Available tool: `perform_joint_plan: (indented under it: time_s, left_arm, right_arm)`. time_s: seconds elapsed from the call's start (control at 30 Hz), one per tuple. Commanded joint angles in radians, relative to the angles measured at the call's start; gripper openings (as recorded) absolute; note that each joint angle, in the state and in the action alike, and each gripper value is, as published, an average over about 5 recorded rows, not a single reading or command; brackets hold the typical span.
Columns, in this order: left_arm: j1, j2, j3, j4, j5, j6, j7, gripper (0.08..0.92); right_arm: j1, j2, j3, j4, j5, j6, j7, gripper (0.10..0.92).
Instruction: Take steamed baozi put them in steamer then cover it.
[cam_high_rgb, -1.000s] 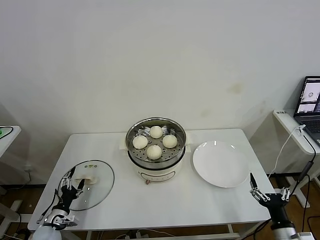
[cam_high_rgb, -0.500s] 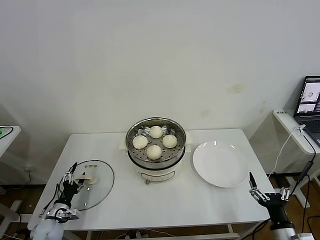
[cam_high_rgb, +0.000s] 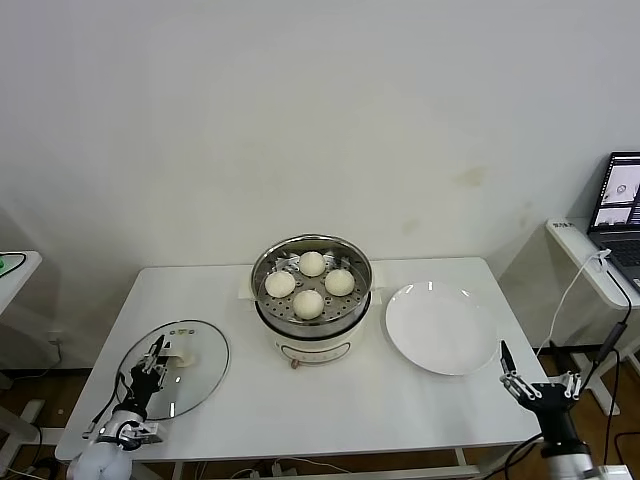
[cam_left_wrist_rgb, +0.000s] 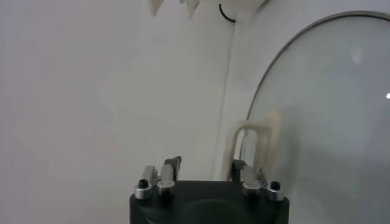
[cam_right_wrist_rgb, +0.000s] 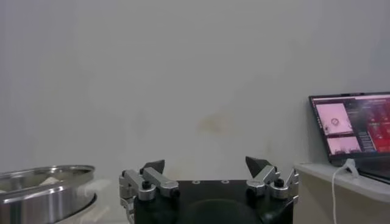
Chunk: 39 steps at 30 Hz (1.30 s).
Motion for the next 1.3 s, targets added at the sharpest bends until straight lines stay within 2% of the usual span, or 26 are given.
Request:
perform_joint_plan:
  time_s: [0.03, 0.23, 0.43, 0.73, 0.93, 1.1, 1.2, 1.3]
  left_arm:
    - [-0.003, -0.023, -0.014, 0.020, 0.111, -0.016, -0.055, 0.273]
    - [0.025, -0.027, -0.042, -0.072, 0.155, 0.008, -0.100, 0.138]
    - [0.063, -0.001, -0.051, -0.255, 0.096, 0.128, -0.068, 0.132]
    - [0.029, 0.088, 0.038, -0.521, -0.049, 0.420, 0.074, 0.132]
    - [-0.088, 0.156, 0.190, -0.587, -0.126, 0.580, 0.180, 0.132]
    - [-0.280, 0.211, 0.380, -0.593, -0.168, 0.708, 0.263, 0.132]
    - [-0.397, 0.208, 0.485, -0.576, -0.174, 0.763, 0.299, 0.132]
    - [-0.483, 0.172, 0.593, -0.560, -0.144, 0.820, 0.341, 0.132]
  right_arm:
    - [0.001, -0.001, 0.001, 0.004, 0.006, -0.001, 0.002, 0.823]
    - [0.001, -0.001, 0.000, 0.010, -0.001, -0.003, 0.007, 0.823]
    - [0.005, 0.001, -0.008, 0.011, -0.053, -0.009, 0.025, 0.823]
    - [0.010, 0.020, -0.015, 0.006, -0.202, -0.018, 0.064, 0.823]
    - [0.016, 0.052, -0.024, -0.002, -0.302, -0.027, 0.097, 0.823]
    - [0.037, 0.089, -0.041, -0.014, -0.352, -0.044, 0.126, 0.823]
    - [0.053, 0.112, -0.045, -0.027, -0.385, -0.049, 0.142, 0.823]
    - [0.060, 0.121, -0.045, -0.036, -0.412, -0.046, 0.152, 0.823]
